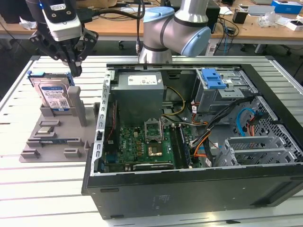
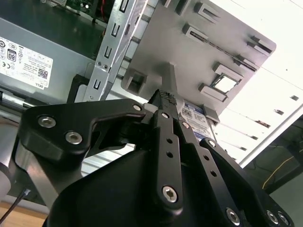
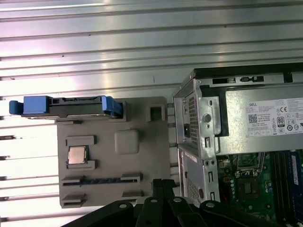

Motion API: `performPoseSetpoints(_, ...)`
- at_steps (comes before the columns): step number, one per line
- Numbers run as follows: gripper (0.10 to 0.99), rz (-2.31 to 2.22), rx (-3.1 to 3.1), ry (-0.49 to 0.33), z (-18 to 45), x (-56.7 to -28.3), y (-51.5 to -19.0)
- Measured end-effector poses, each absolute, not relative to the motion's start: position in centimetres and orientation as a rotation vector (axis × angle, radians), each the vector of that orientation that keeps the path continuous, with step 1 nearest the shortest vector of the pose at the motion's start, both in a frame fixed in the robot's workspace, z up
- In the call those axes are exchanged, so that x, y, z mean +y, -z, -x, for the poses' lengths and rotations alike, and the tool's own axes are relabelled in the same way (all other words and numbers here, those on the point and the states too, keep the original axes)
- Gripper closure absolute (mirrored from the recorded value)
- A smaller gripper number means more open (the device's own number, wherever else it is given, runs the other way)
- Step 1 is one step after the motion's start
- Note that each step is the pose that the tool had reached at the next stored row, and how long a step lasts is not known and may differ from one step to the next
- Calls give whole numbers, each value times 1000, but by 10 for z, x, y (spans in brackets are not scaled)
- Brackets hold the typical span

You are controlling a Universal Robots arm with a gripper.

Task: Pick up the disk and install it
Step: 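Reach for the disk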

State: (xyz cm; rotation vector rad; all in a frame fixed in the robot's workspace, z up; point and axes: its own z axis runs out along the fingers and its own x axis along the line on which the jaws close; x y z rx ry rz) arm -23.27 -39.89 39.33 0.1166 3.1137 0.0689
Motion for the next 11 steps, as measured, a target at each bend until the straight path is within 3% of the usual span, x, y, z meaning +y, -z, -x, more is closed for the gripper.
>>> performPoseSetpoints(11,980,-117,3114,-69,252,-399,-393)
